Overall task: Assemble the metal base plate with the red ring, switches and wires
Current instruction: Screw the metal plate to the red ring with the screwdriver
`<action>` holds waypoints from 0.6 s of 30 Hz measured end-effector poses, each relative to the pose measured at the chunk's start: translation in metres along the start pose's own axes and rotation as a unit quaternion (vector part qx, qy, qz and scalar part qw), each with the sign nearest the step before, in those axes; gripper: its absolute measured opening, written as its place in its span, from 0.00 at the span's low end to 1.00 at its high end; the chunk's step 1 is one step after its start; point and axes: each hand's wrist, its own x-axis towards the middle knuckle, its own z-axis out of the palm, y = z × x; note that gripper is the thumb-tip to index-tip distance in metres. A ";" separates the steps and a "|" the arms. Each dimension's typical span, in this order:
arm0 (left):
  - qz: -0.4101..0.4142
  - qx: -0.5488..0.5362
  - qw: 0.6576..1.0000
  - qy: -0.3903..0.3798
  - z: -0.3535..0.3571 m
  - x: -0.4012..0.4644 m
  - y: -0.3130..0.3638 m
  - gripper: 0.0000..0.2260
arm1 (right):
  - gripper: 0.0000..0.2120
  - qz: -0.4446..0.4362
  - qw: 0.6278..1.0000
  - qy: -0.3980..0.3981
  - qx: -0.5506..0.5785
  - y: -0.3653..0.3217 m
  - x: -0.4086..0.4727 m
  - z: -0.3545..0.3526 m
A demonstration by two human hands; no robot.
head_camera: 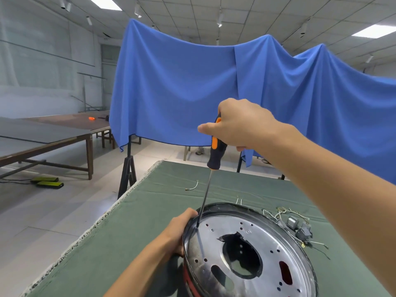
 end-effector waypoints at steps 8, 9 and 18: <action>0.006 0.048 0.999 0.025 -0.007 0.005 0.000 0.13 | 0.16 -0.008 1.000 0.007 -0.001 0.004 -0.001 0.000; 0.008 0.056 0.998 0.023 -0.007 0.005 0.000 0.12 | 0.16 -0.001 1.000 -0.010 -0.002 0.004 -0.001 0.000; 0.031 0.137 0.989 0.051 -0.005 -0.005 -0.001 0.14 | 0.18 -0.031 0.999 -0.044 -0.002 -0.003 0.000 0.003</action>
